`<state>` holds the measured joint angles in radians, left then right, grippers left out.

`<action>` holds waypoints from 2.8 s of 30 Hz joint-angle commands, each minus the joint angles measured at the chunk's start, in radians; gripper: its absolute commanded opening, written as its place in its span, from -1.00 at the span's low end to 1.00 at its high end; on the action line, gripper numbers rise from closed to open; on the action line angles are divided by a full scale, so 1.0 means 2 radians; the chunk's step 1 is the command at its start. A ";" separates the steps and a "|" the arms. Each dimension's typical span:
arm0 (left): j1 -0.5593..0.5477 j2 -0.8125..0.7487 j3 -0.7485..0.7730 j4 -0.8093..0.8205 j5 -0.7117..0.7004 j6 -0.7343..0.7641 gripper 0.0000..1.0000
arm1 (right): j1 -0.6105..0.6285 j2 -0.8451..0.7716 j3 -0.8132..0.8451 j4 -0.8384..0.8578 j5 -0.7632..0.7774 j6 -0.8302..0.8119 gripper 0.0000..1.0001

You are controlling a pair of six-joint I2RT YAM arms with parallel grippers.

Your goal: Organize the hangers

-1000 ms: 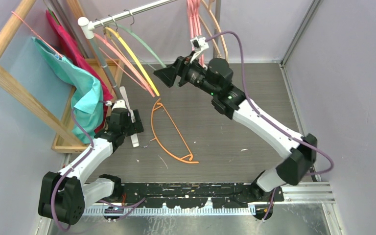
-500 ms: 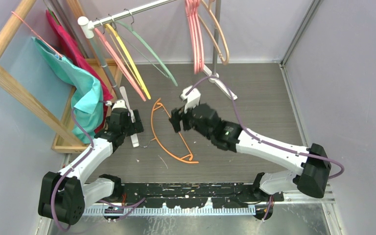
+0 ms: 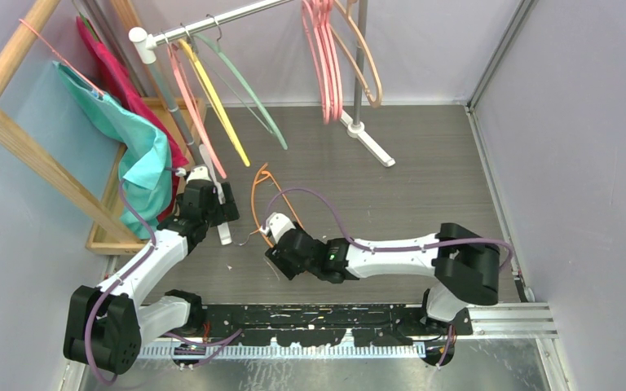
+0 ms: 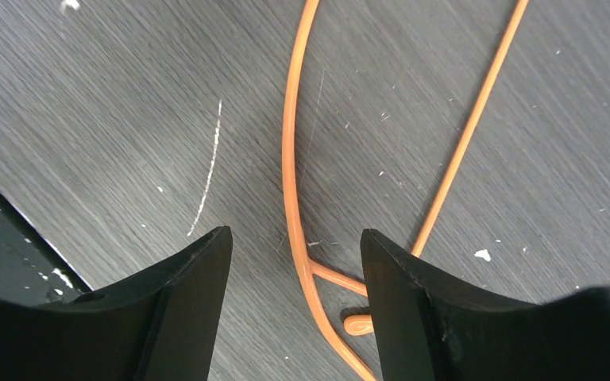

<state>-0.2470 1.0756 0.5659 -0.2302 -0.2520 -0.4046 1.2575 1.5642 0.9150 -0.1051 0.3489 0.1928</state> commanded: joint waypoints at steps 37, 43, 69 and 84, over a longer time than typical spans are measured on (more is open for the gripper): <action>-0.002 -0.014 0.000 0.006 -0.007 -0.001 0.96 | -0.061 0.063 -0.077 0.074 -0.104 0.025 -0.98; -0.001 -0.016 0.000 0.006 -0.008 -0.002 0.96 | -0.147 -0.081 -0.120 0.064 -0.192 0.056 -0.98; -0.001 -0.014 0.003 0.003 -0.003 -0.004 0.96 | -0.289 -0.224 0.023 0.130 -0.400 0.212 -0.98; -0.001 -0.007 0.003 0.014 0.003 -0.003 0.96 | -0.288 -0.194 0.092 0.280 -0.345 0.302 -0.98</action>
<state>-0.2470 1.0718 0.5659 -0.2379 -0.2493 -0.4068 0.6830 1.1515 0.9985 0.2497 -0.3664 0.7380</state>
